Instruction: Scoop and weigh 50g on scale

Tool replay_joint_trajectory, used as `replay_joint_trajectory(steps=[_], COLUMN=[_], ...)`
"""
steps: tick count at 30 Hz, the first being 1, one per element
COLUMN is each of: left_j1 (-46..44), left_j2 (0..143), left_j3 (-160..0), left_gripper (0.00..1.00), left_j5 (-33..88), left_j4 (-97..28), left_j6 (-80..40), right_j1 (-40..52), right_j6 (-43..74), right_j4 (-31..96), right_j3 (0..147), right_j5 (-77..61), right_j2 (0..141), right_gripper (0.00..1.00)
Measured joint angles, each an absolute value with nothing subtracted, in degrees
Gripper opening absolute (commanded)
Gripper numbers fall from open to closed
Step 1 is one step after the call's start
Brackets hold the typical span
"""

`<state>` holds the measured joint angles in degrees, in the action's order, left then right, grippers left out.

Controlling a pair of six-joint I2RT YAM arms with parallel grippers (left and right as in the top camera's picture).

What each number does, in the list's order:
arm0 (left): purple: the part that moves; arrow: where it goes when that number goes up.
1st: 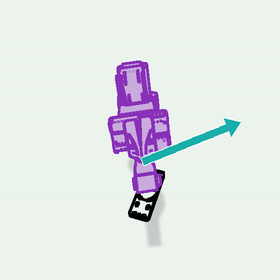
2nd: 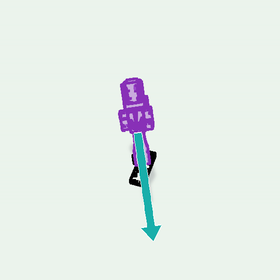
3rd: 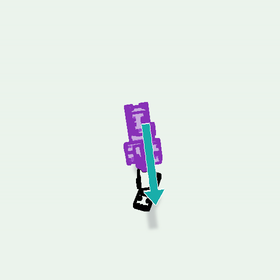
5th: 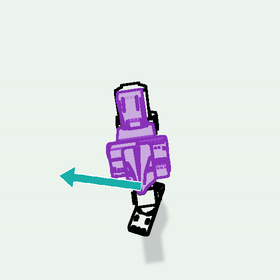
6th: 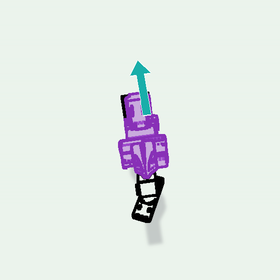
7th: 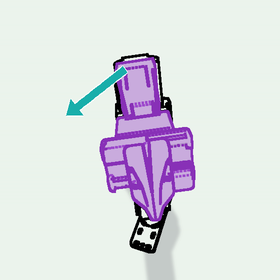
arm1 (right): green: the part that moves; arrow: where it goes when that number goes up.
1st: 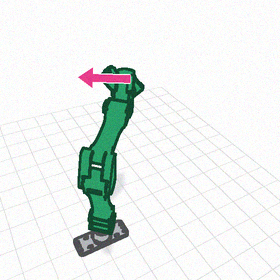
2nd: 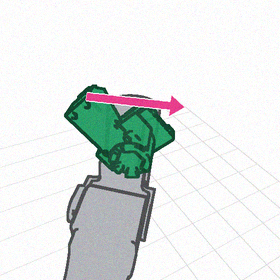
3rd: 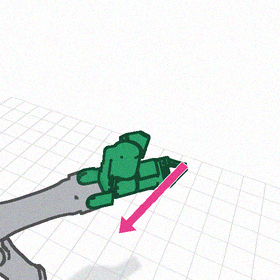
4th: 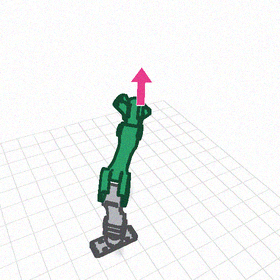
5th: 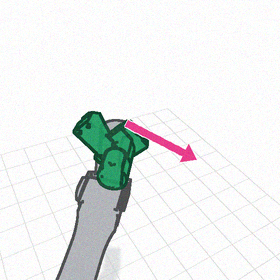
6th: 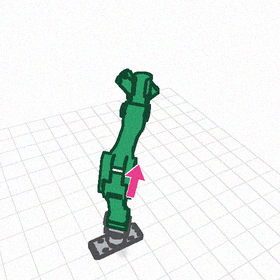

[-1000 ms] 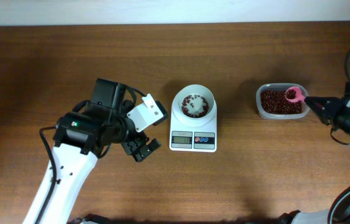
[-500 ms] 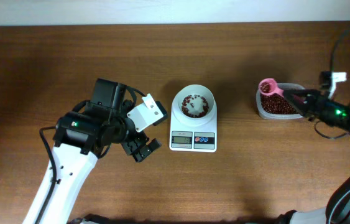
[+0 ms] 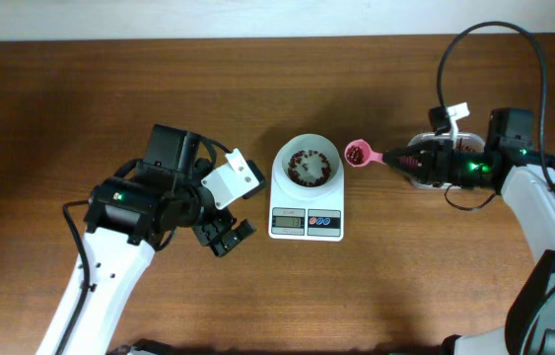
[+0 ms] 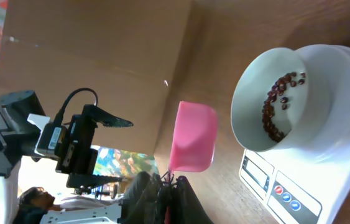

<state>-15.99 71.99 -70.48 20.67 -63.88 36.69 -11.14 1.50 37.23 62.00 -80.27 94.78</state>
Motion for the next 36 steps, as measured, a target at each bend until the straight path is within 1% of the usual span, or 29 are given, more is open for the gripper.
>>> replay_joint_trajectory(steps=[9, 15, 20, 23, 26, 30, 32, 34, 36], left_j1=[-15.99, -15.99, -15.99, -15.99, -15.99, -15.99, -15.99, -15.99, -15.99], left_j2=[71.99, 71.99, 71.99, 71.99, 71.99, 71.99, 71.99, 71.99, 71.99], left_j3=[-70.48, -70.48, -70.48, -70.48, -70.48, -70.48, -70.48, -70.48, -70.48], left_gripper=[0.99, 0.99, 0.99, 0.99, 0.99, 0.99, 0.99, 0.99, 0.99], left_j5=[20.67, 20.67, 20.67, 20.67, 20.67, 20.67, 20.67, 20.67, 20.67], left_j4=[-63.88, -63.88, -63.88, -63.88, -63.88, -63.88, -63.9, -63.9, -63.9], left_j6=[36.69, 36.69, 36.69, 36.69, 36.69, 36.69, 36.69, 36.69, 36.69], right_j1=[-8.36, -5.82, -2.76, 1.45, 4.75, 7.25, 7.22, 7.25, 7.25], right_j6=[7.05, 9.47, 10.17, 9.63, 4.69, -6.33, -8.03, -11.88, -13.89], right_j4=[29.87, 28.21, 23.53, 20.97, 20.91, 20.93, 20.64, 19.42, 19.4], right_j3=[62.0, 62.0, 62.0, 62.0, 62.0, 62.0, 62.0, 62.0, 62.0], right_j5=[-77.84, -74.28, -70.11, -62.94, -56.9, -51.35, -50.87, -53.82, -51.11], right_j2=[94.78, 94.78, 94.78, 94.78, 94.78, 94.78, 94.8, 94.78, 94.8], right_gripper=[0.04, 0.04, 0.04, 0.04, 0.04, 0.04, 0.04, 0.04, 0.04])
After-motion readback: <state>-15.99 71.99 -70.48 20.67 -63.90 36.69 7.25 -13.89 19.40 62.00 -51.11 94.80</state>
